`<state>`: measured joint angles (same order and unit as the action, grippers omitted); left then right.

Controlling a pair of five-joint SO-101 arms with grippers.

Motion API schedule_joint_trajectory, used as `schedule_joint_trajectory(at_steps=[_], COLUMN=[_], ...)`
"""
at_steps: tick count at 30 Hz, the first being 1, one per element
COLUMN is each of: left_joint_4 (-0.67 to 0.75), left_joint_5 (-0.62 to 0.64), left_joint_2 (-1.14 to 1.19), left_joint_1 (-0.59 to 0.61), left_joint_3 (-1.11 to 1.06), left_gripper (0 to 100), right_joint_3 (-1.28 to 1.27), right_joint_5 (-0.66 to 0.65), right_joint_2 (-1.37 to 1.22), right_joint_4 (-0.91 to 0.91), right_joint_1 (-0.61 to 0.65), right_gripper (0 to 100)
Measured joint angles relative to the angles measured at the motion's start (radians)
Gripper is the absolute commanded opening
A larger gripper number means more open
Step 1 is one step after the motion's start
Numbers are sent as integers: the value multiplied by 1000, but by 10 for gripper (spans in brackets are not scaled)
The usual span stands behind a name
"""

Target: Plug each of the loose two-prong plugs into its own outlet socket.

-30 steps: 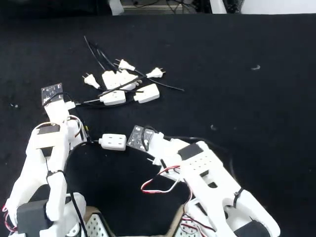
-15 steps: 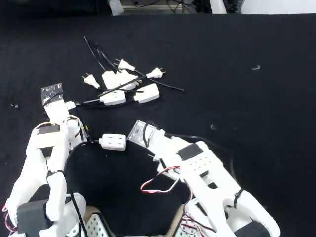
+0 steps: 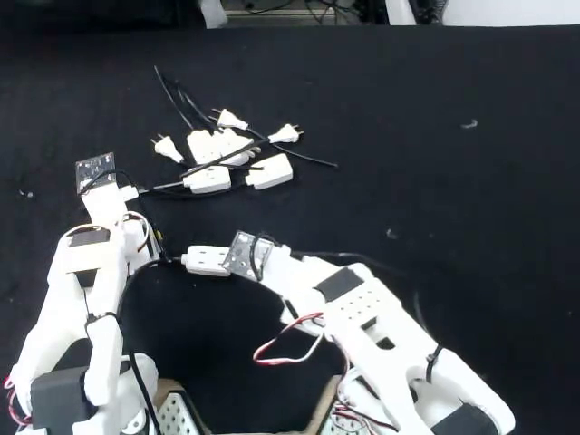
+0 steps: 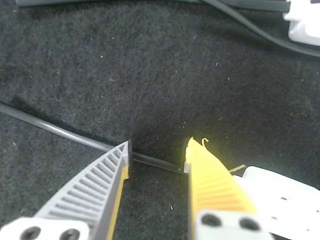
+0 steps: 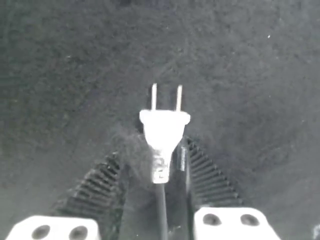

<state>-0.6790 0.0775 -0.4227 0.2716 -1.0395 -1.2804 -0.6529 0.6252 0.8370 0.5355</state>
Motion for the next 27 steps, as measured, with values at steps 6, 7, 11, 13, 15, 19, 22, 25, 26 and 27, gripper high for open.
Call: schedule_joint_trajectory(at_steps=[6,7,11,13,15,19,22,25,26,27], left_joint_4=[0,0,0,0,0,-15,-63,-80,-80,-80], left_joint_5=[0,0,0,0,0,0,0,0,0,0], left_joint_2=[0,0,0,0,0,0,-32,-126,-164,-207], left_joint_1=[0,0,0,0,0,17,43,55,54,52], left_joint_3=[0,0,0,0,0,0,0,-5,-18,-37], left_gripper=[191,191,191,191,191,191,191,191,191,191], right_joint_3=[-14,-14,15,71,133,193,164,95,80,72], right_joint_5=[0,0,0,2,32,144,178,189,190,196], right_joint_2=[3,3,38,87,155,301,339,341,339,325], right_joint_4=[0,0,2,35,72,57,-58,-212,-255,-288], right_joint_1=[-6,-17,-87,-109,-117,-91,11,72,80,84], right_gripper=[10,10,10,10,10,10,10,10,10,10])
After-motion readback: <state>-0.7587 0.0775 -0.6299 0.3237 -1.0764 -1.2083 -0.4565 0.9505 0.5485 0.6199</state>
